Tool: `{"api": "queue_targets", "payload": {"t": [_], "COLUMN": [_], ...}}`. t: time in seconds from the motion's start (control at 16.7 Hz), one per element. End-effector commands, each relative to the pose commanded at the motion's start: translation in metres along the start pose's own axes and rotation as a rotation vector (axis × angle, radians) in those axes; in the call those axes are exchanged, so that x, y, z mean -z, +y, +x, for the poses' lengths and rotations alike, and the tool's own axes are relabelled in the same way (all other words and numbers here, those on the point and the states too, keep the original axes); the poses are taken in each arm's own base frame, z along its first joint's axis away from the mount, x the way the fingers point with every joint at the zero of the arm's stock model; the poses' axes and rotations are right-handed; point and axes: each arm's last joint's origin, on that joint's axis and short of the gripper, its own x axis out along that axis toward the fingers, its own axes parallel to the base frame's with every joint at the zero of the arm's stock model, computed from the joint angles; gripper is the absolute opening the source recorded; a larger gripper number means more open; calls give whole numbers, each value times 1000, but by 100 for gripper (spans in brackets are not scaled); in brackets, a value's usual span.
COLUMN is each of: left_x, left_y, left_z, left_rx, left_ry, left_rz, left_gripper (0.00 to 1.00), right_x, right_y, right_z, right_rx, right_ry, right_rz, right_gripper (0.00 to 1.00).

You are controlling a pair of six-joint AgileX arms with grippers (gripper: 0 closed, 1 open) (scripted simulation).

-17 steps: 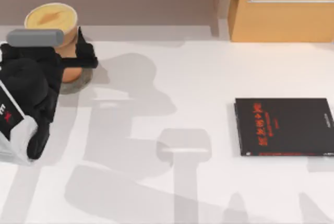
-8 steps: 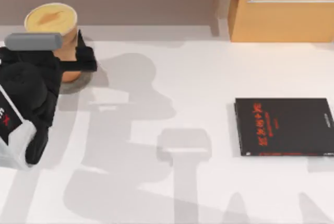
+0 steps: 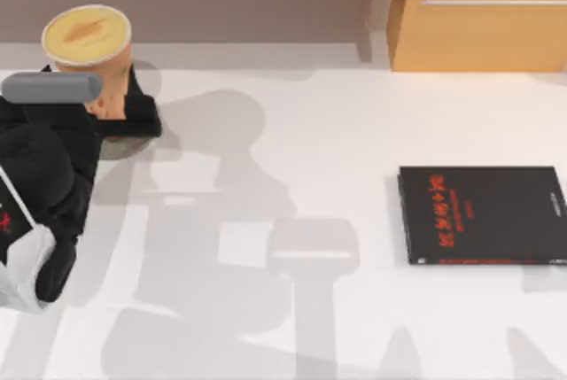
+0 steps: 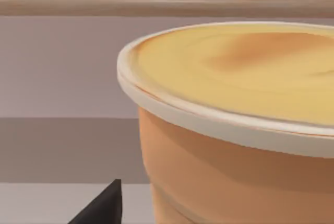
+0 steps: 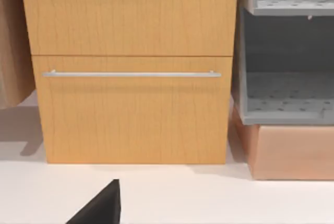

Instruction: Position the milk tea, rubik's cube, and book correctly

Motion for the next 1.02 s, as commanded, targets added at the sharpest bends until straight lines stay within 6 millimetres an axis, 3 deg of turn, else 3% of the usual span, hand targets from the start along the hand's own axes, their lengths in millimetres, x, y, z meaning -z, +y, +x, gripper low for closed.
{"api": "queue_targets", "payload": {"t": [0.18,0.54,0.9,1.02], "left_x": [-7,-47,-50,-60], "left_y": [0,0,1,1], "left_z": [-2,-18,-19,-13], "left_rx": [-1,-1,-4,-13], "left_ry": [7,-4,-4,-31], "left_rz": [1,-1,-1,1], "left_gripper": [100,100,100,100], "right_x": [0,0,0,0], "right_y": [0,0,0,0], "right_z": [0,0,0,0], "right_rx": [0,0,0,0], "right_ry": [0,0,0,0], "right_rz": [0,0,0,0], "right_gripper": [100,100,100,100]}}
